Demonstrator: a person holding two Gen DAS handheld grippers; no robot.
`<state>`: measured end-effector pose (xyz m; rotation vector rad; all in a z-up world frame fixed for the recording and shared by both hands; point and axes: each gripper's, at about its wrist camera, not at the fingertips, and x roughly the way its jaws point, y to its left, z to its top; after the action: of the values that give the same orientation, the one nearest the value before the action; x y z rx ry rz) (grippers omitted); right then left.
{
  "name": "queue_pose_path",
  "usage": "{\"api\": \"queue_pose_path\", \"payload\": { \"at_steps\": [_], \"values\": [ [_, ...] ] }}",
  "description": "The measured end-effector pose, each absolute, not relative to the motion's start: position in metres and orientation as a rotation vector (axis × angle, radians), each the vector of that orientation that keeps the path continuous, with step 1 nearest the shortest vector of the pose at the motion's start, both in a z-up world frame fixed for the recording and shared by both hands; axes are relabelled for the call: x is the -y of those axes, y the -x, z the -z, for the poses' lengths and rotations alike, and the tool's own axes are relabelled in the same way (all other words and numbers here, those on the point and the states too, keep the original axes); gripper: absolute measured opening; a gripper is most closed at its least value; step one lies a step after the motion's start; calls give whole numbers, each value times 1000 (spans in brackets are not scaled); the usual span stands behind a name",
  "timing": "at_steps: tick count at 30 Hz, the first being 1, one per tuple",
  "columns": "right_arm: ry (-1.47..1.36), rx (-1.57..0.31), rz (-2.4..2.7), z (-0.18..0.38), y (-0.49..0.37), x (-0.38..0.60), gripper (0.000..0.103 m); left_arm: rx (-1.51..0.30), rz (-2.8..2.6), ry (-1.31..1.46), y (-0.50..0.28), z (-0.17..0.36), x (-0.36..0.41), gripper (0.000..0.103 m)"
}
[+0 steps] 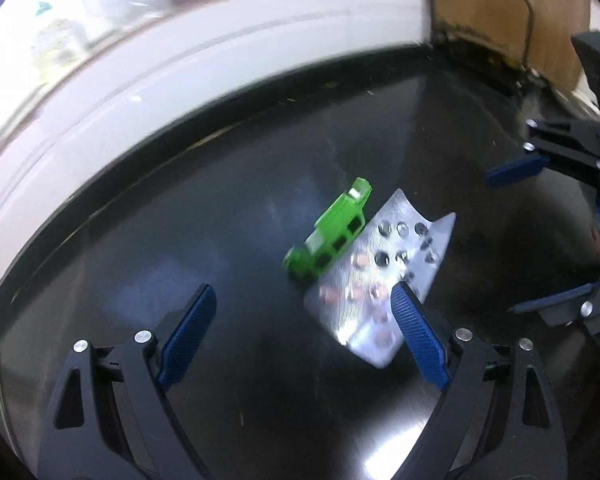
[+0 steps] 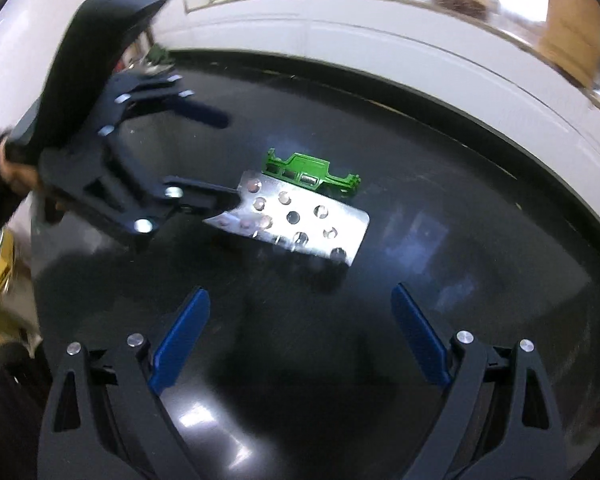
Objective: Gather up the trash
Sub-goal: 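Grasp the green toy car with the left tool while the right tool grasps the blister pack, then carry toy car and blister pack over the black bin and open both tools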
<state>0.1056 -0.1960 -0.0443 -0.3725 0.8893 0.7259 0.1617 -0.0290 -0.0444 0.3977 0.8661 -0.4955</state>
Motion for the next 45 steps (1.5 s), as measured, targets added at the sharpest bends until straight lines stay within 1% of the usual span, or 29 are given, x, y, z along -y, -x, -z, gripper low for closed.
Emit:
{"api": "queue_pose_path", "payload": {
  "at_steps": [3, 5, 7, 8, 10, 11, 12, 13, 14, 15, 16, 18, 20, 22, 23, 26, 31, 34, 37, 39, 45],
  "values": [
    [437, -877, -773, 52, -118, 185, 88, -879, 584, -432, -185, 50, 40, 86],
    [476, -870, -804, 56, -126, 178, 84, -857, 601, -470, -197, 52, 48, 86],
    [490, -869, -835, 58, -131, 173, 82, -869, 637, -489, -208, 57, 52, 86],
    [499, -864, -843, 60, -134, 171, 78, -879, 660, -494, -213, 60, 54, 84],
    [518, -857, -857, 62, -138, 166, 73, -884, 684, -511, -222, 65, 59, 76],
    [526, -849, -875, 63, -138, 164, 68, -888, 705, -500, -226, 67, 60, 75],
    [537, -850, -885, 64, -138, 162, 65, -894, 722, -484, -230, 68, 62, 68],
    [547, -850, -888, 65, -139, 160, 59, -905, 741, -466, -234, 69, 60, 60],
    [541, -851, -898, 65, -139, 159, 48, -912, 753, -452, -235, 70, 58, 57],
    [531, -858, -905, 64, -140, 160, 40, -917, 763, -437, -237, 70, 56, 46],
    [532, -866, -911, 63, -139, 159, 24, -915, 763, -433, -237, 69, 55, 36],
    [565, -855, -918, 63, -132, 157, 23, -917, 761, -437, -236, 69, 51, 34],
    [570, -852, -935, 61, -125, 154, 12, -920, 760, -424, -233, 68, 47, 32],
    [546, -856, -924, 60, -120, 151, 5, -903, 734, -405, -230, 63, 44, 31],
    [543, -853, -914, 59, -116, 151, 5, -900, 711, -374, -227, 59, 39, 26],
    [505, -856, -863, 50, -96, 155, 5, -875, 643, -331, -210, 44, 19, 25],
    [430, -873, -761, 36, -68, 171, 5, -885, 446, -210, -173, 18, -8, 24],
    [372, -891, -656, 28, -55, 174, 5, -895, 222, -178, -131, 9, -25, 24],
    [297, -892, -573, 23, -40, 173, 5, -894, 151, -95, -94, 11, -33, 24],
    [240, -897, -536, 21, -22, 179, 5, -888, 93, -89, -68, 18, -31, 24],
    [172, -899, -498, 18, -10, 182, 5, -897, 74, -63, -31, 28, -24, 24]
  ]
}}
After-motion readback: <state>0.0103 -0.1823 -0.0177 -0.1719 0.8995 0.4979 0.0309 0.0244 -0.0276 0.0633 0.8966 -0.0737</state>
